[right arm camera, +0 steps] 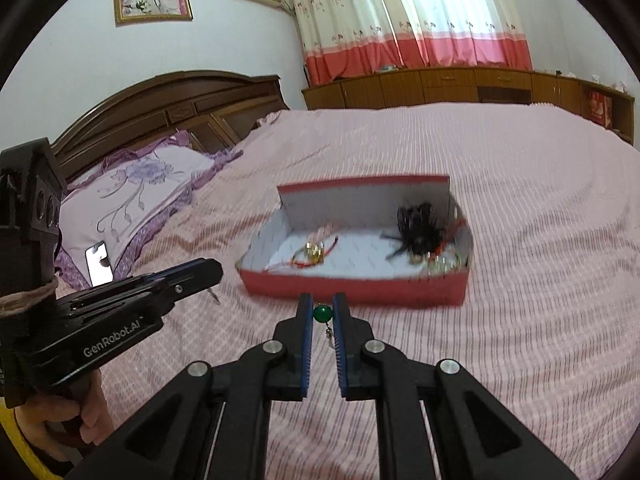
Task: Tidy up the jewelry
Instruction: 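Carry both green bead pendants into the shoebox and open both tools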
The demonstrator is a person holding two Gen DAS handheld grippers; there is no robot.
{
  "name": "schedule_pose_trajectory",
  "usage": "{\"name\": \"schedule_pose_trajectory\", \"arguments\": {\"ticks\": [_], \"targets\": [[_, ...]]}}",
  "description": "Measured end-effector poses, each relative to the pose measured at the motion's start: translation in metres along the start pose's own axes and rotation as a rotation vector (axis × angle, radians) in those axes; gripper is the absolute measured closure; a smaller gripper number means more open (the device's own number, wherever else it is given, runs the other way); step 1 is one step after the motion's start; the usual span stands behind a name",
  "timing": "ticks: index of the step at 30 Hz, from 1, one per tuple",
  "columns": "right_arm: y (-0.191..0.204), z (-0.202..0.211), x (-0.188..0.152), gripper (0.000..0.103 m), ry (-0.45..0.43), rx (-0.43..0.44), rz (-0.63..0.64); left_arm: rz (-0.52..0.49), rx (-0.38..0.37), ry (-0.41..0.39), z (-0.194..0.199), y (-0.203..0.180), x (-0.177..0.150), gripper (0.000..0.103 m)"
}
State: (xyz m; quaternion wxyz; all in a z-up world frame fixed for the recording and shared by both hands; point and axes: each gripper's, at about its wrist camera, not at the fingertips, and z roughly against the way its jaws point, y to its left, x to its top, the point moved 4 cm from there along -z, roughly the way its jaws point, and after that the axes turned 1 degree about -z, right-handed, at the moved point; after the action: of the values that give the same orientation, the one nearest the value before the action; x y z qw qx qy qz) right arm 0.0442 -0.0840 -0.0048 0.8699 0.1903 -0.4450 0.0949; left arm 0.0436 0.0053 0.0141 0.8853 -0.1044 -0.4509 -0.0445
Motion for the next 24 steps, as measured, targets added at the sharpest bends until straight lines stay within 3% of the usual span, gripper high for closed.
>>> {"name": "schedule_pose_trajectory", "arguments": {"ticks": [10, 24], "targets": [[-0.013, -0.028, 0.036, 0.092, -0.086, -0.044, 0.029, 0.000, 0.036, -0.118, -0.030, 0.006, 0.032, 0.102], [-0.050, -0.094, 0.055, 0.092, -0.124, -0.171, 0.058, 0.024, 0.118, -0.150, -0.099, 0.029, 0.038, 0.102]]}}
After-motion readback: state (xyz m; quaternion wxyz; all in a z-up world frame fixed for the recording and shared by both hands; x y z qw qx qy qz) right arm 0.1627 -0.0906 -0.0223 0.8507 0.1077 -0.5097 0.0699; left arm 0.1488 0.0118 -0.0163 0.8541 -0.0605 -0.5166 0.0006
